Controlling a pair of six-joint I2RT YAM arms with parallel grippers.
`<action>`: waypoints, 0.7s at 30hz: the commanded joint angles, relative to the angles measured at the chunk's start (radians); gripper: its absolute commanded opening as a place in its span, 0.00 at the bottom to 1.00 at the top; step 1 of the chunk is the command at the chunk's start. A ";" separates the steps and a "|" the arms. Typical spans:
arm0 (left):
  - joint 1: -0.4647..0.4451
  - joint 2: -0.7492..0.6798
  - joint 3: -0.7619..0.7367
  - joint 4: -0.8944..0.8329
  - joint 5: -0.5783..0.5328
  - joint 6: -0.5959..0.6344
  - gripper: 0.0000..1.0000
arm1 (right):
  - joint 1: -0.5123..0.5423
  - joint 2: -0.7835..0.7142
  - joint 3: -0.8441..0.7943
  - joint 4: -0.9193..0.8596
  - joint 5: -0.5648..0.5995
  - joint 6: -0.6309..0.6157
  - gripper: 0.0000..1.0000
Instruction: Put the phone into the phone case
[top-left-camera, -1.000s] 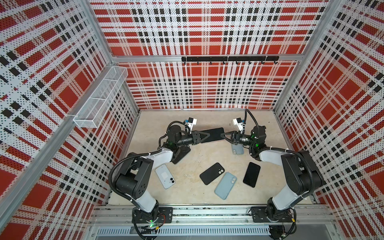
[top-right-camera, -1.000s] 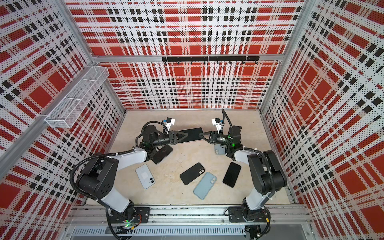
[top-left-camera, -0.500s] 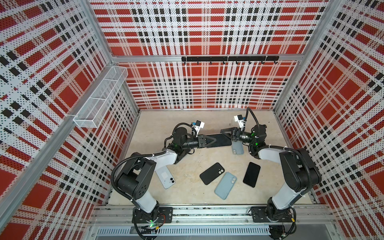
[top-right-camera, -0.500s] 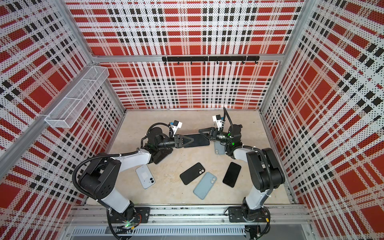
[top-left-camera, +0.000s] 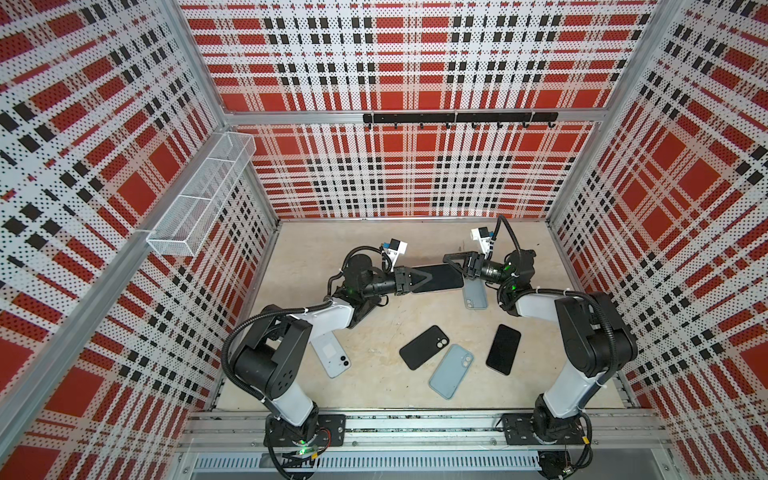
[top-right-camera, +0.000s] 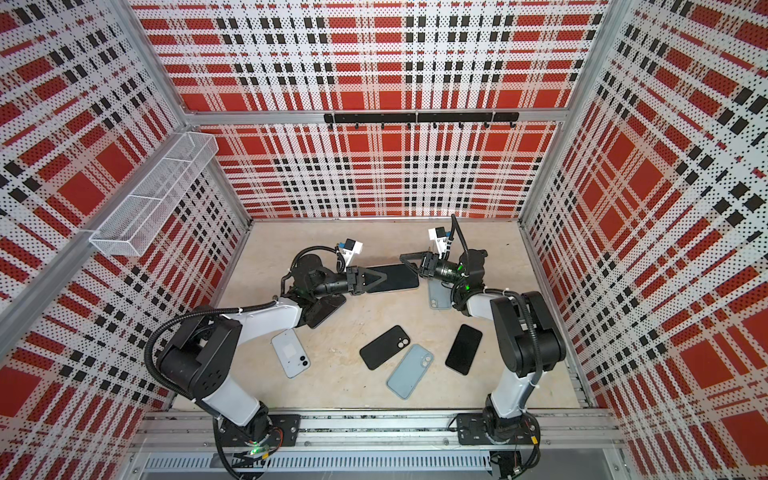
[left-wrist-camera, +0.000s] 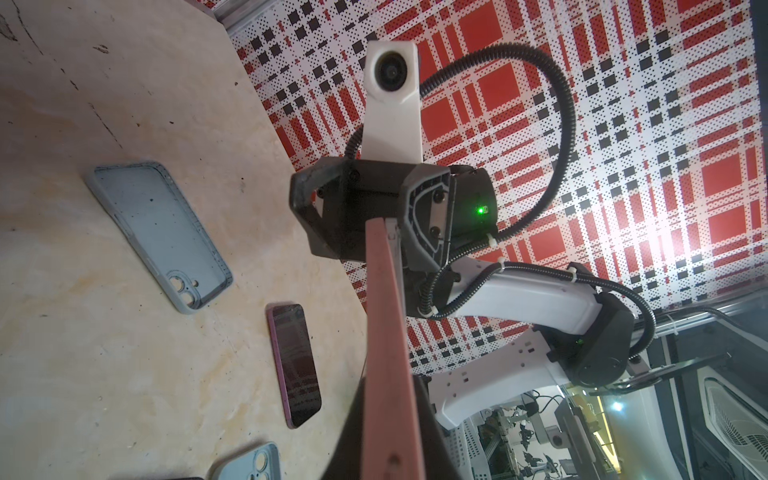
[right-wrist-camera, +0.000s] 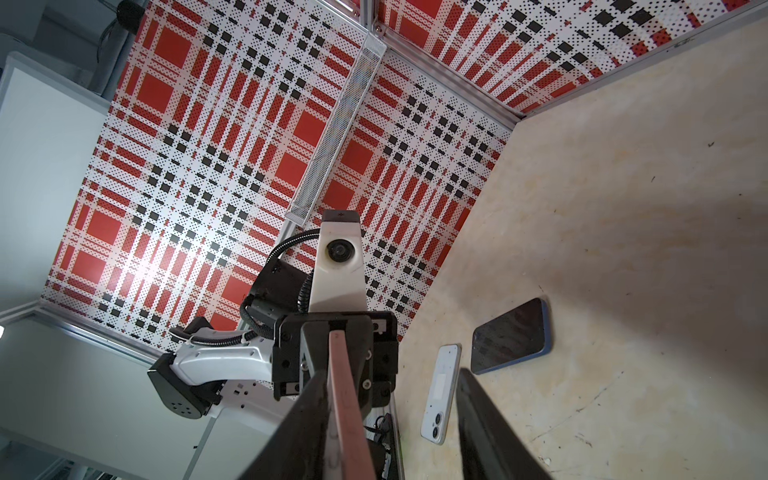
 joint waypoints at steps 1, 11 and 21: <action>-0.004 -0.020 0.050 0.128 0.044 -0.034 0.00 | -0.022 0.000 -0.002 0.003 0.014 -0.046 0.52; -0.005 -0.029 0.059 0.113 0.085 -0.037 0.00 | -0.059 -0.051 -0.022 -0.115 0.021 -0.157 0.59; -0.015 -0.038 0.067 0.092 0.104 -0.029 0.00 | -0.073 -0.088 0.011 -0.209 0.020 -0.227 0.66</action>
